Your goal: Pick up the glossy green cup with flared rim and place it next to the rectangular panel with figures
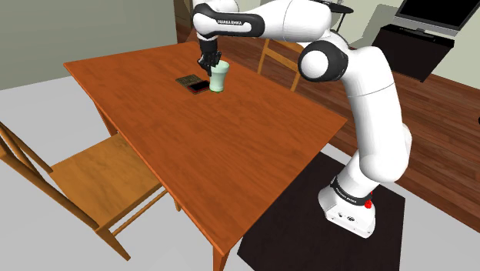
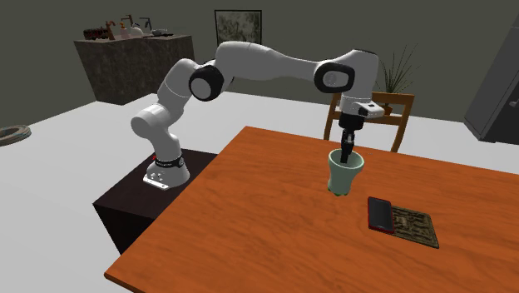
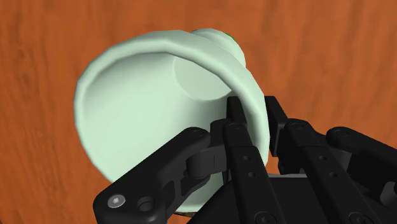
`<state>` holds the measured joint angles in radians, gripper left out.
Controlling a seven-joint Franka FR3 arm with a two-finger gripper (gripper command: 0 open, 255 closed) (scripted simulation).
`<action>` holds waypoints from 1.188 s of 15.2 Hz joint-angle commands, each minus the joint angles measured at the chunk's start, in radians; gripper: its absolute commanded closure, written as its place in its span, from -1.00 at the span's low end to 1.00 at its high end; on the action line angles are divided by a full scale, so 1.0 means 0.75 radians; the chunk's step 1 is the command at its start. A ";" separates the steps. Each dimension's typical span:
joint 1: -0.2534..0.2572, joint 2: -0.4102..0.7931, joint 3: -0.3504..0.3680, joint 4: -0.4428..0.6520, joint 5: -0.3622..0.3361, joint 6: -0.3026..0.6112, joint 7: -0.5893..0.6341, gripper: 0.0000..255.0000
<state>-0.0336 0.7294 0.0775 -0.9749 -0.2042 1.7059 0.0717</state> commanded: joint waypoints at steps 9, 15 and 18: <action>-0.009 0.007 -0.001 -0.164 -0.007 0.171 0.025 1.00; -0.010 0.010 -0.002 -0.187 -0.008 0.197 0.030 1.00; -0.010 0.010 -0.002 -0.187 -0.008 0.197 0.030 1.00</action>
<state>-0.0412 0.7372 0.0763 -1.1160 -0.2104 1.8537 0.0940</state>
